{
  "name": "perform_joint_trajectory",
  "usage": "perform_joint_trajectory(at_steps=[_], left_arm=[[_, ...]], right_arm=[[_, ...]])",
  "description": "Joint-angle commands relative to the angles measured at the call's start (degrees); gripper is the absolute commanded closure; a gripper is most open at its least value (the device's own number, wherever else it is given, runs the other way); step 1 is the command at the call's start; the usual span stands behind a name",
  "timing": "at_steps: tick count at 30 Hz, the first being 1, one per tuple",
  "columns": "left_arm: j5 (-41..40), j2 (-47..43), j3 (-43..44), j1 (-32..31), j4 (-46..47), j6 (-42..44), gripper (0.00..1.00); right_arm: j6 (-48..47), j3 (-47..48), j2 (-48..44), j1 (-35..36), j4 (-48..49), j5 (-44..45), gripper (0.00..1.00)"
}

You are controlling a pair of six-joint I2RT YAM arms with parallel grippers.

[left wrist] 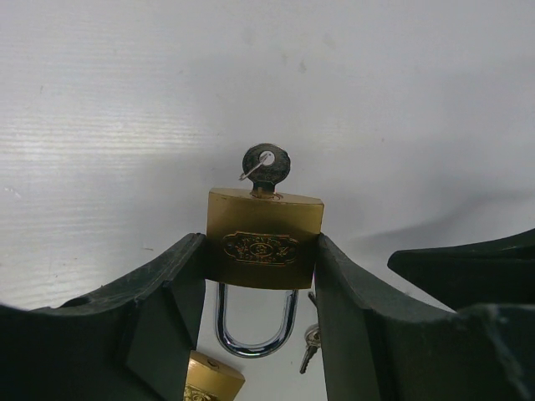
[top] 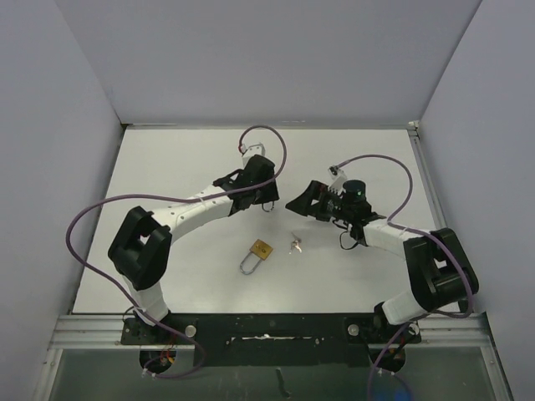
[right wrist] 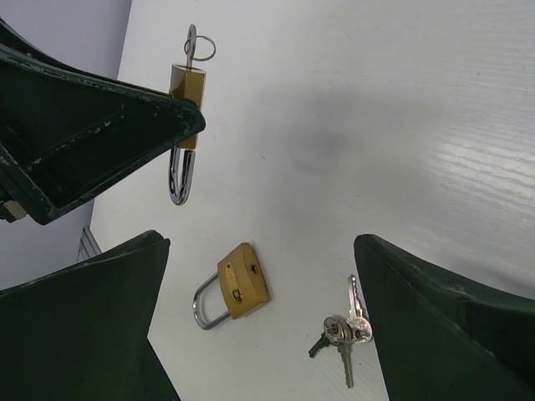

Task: Unlock with the key

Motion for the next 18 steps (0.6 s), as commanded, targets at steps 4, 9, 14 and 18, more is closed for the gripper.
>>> perform_joint_trajectory(at_steps=[4, 9, 14, 18], left_arm=[[1.69, -0.57, 3.17, -0.3, 1.6, -3.02, 1.0], [3.89, -0.76, 3.68, -0.3, 2.98, -2.94, 1.0], [5.19, -0.37, 4.67, -0.31, 2.86, -2.58, 1.0], [6.49, -0.55, 4.75, -0.39, 3.45, -2.67, 1.0]], right_arm=[[-0.37, 0.17, 3.73, 1.9, 13.33, -0.88, 0.0], [-0.94, -1.88, 5.3, 2.89, 20.95, 0.49, 0.01], [0.32, -1.82, 7.76, 3.55, 23.62, -0.15, 0.02], [0.88, -1.5, 9.32, 4.01, 25.12, -0.3, 0.02]])
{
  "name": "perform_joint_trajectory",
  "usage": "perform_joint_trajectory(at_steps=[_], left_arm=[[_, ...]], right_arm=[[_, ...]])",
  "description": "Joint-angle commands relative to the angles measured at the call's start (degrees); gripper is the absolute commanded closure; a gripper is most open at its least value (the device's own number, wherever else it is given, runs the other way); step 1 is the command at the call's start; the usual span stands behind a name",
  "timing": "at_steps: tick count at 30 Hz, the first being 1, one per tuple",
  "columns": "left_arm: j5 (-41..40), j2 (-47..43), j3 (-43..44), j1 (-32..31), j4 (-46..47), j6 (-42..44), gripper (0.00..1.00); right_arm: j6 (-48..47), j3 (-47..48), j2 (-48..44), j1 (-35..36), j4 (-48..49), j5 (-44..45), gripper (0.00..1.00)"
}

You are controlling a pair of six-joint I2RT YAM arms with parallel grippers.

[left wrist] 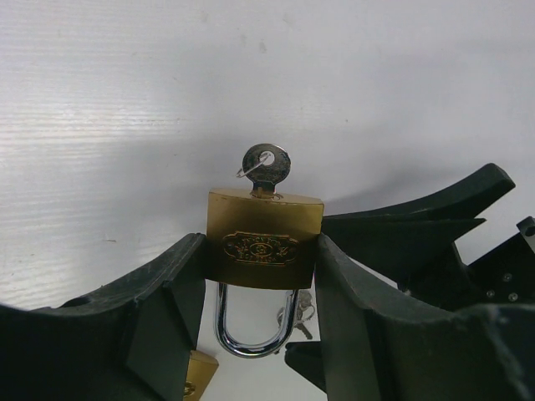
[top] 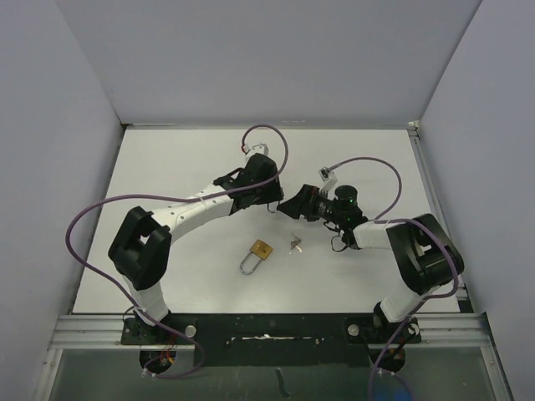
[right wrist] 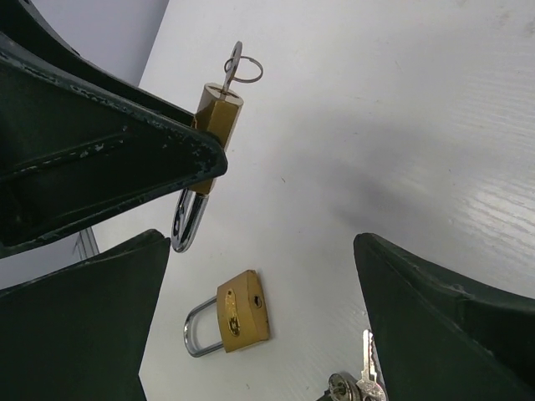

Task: Unlock with the key

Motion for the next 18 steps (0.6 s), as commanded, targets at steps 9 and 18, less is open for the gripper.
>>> perform_joint_trajectory(at_steps=[9, 18], left_arm=[[3.1, -3.13, 2.91, -0.24, 5.5, -1.22, 1.0], [4.18, -8.41, 1.11, 2.05, 7.82, -2.81, 1.0]], right_arm=[[1.78, 0.78, 3.22, 0.64, 9.08, 0.29, 0.02], [1.99, -0.22, 4.43, 0.55, 9.75, 0.86, 0.02]])
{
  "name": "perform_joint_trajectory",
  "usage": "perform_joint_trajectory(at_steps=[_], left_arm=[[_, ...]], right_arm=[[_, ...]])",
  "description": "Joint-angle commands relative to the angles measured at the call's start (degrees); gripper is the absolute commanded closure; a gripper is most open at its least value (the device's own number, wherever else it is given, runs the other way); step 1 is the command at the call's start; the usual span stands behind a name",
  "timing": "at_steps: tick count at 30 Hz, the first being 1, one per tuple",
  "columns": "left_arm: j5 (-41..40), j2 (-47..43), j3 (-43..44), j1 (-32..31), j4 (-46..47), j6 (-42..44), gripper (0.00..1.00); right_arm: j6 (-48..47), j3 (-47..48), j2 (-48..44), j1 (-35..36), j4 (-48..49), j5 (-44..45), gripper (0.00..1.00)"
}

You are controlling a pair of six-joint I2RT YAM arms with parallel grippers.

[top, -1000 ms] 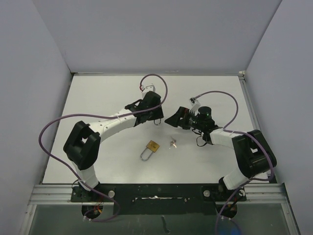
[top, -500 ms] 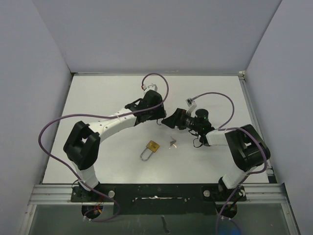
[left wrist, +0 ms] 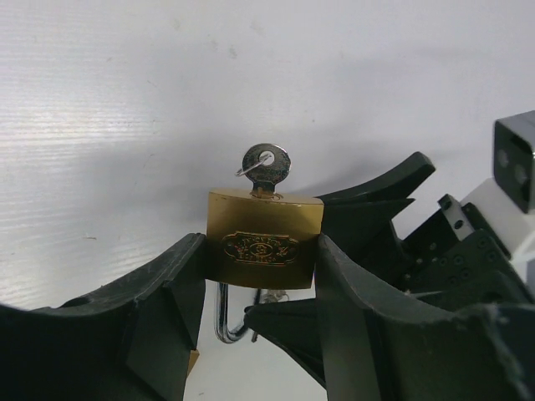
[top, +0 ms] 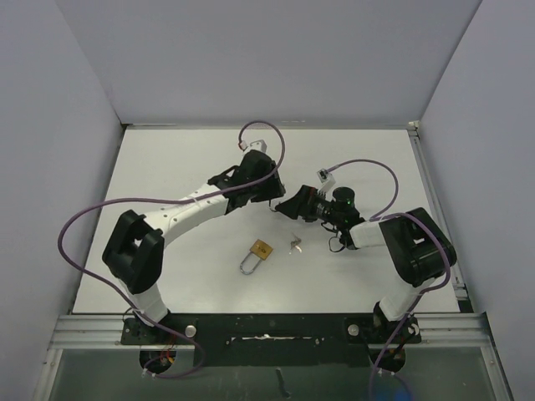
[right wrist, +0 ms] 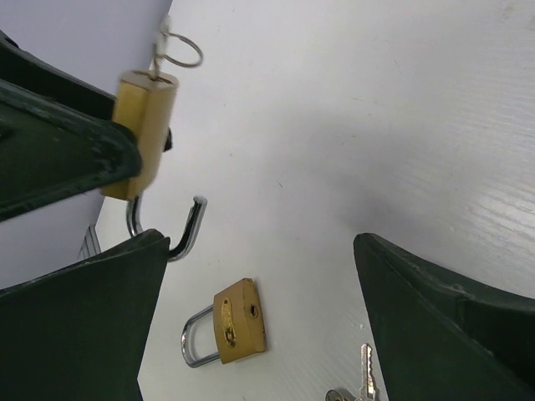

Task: Unlock with the key

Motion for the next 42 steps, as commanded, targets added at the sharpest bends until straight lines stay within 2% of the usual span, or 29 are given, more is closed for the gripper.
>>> perform_joint_trajectory(at_steps=[1, 6, 14, 20, 23, 42], left_arm=[[1.81, -7.51, 0.73, 2.14, 7.79, -2.14, 1.0], [6.16, -8.58, -0.1, 3.22, 9.25, -3.54, 1.0], [5.01, -8.68, -1.75, 4.2, 8.81, -3.59, 1.0], [5.32, -7.81, -1.51, 4.37, 8.42, -3.77, 1.0], [5.37, -7.74, -1.29, 4.35, 8.88, -4.08, 1.0], [6.38, -4.42, -0.78, 2.46, 10.32, -5.12, 1.0]], right_arm=[[-0.24, -0.2, -0.16, 0.07, 4.3, 0.88, 0.02], [-0.18, 0.82, 0.58, 0.06, 4.44, 0.95, 0.02], [-1.1, 0.9, -2.06, -0.45, 3.02, 2.94, 0.02], [-7.18, 3.88, -7.03, 0.56, -11.15, 11.37, 0.02], [-9.13, 5.57, -8.02, 1.05, -15.3, 14.21, 0.03], [-9.67, 10.99, -4.56, 4.18, -16.32, 12.96, 0.02]])
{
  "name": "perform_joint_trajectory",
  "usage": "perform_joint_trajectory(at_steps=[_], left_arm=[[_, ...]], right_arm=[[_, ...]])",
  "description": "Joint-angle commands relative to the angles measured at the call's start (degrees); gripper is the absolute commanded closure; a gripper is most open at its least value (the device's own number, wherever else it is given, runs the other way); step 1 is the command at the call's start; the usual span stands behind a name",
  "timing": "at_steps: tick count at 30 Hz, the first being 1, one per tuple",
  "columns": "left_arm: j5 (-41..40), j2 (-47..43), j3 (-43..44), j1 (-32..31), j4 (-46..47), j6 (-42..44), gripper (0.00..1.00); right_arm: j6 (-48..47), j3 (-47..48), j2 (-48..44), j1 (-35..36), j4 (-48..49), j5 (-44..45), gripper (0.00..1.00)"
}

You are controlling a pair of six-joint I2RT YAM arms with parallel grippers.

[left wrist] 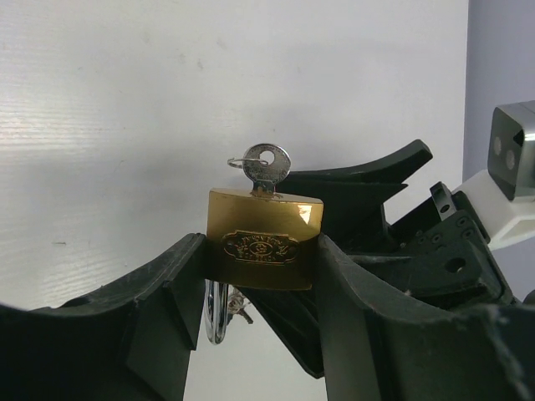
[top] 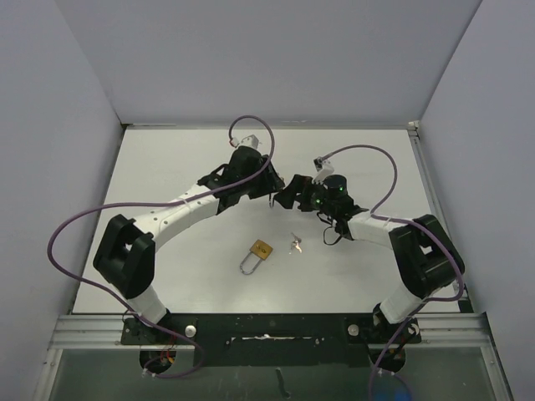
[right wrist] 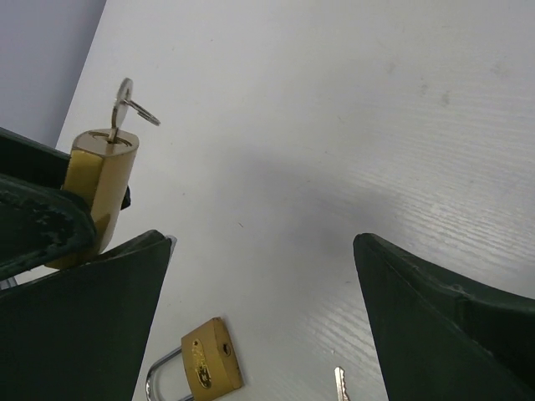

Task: Unlock with the key

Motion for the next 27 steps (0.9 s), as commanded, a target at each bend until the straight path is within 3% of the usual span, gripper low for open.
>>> perform_joint_trajectory(at_steps=[1, 7, 17, 27], left_arm=[[0.72, 0.48, 2.04, -0.43, 6.12, -1.1, 1.0], [-1.1, 0.44, 2.17, -0.35, 5.4, -0.27, 1.0], [-7.14, 0.33, 1.76, 2.86, 1.51, 4.06, 1.0], [-26.82, 5.82, 1.63, 3.54, -6.5, 13.44, 1.0]], right_arm=[[-1.09, 2.96, 1.08, 0.87, 2.72, -0.93, 0.02], [-0.34, 1.61, 0.57, 0.63, 1.84, 1.65, 0.02], [-0.43, -7.18, -12.38, -8.42, 0.95, 1.99, 0.02], [-4.63, -6.56, -19.51, -9.93, -7.95, 2.75, 0.02]])
